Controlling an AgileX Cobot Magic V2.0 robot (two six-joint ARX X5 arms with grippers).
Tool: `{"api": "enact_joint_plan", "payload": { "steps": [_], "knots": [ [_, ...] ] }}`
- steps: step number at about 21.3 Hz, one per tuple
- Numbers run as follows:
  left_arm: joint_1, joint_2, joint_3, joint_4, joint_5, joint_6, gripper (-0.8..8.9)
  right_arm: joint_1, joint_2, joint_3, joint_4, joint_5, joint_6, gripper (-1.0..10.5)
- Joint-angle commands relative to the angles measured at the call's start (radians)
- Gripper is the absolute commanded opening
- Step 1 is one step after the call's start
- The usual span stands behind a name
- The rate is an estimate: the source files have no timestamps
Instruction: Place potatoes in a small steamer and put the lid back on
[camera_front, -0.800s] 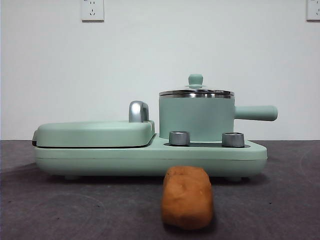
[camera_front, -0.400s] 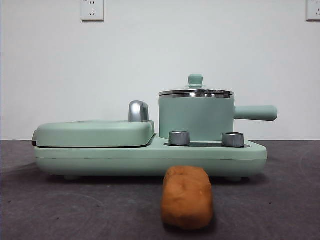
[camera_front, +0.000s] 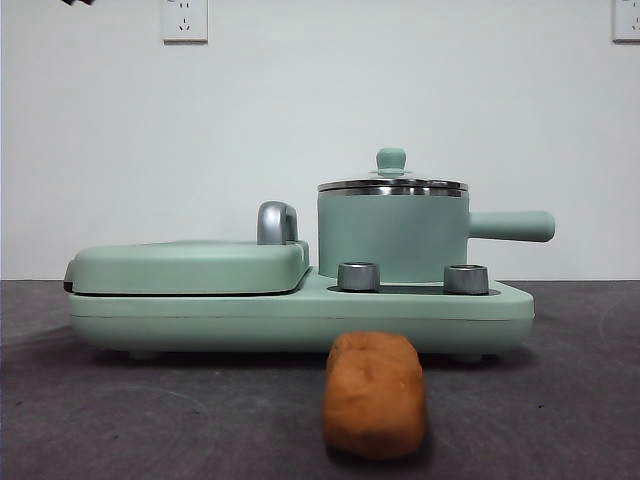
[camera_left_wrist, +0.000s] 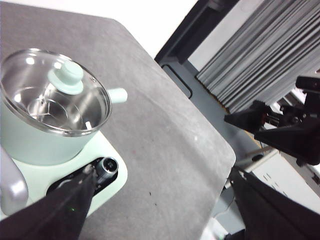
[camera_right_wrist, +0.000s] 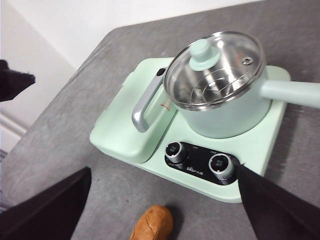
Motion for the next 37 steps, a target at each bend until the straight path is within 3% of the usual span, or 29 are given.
{"api": "enact_joint_plan", "payload": {
  "steps": [1,6,13,17,21,27,34,37],
  "knots": [
    [-0.012,0.019,0.032,-0.018,0.005,0.062,4.38,0.029,0.038,0.017,0.040,-0.002,-0.003,4.7],
    [-0.018,0.019,0.032,-0.026,0.003,0.129,4.37,0.105,0.131,0.017,0.106,0.013,0.010,4.7],
    [-0.018,0.094,0.085,-0.025,-0.095,0.190,4.36,0.236,0.233,0.017,0.119,0.055,0.018,4.7],
    [-0.037,0.270,0.275,-0.085,-0.117,0.219,4.36,0.264,0.215,0.017,0.102,0.051,0.032,4.7],
    [-0.087,0.493,0.554,-0.211,-0.198,0.316,4.35,0.265,0.170,0.017,0.059,0.052,0.033,4.7],
    [-0.159,0.794,0.873,-0.298,-0.372,0.454,4.34,0.264,0.069,0.017,-0.022,0.161,0.046,4.7],
    [-0.227,0.956,0.956,-0.298,-0.514,0.484,4.34,0.264,-0.051,0.017,-0.093,0.214,0.056,4.7],
    [-0.245,0.968,0.956,-0.309,-0.531,0.488,4.31,0.264,-0.083,0.017,-0.093,0.240,0.060,4.7]
  ]
}}
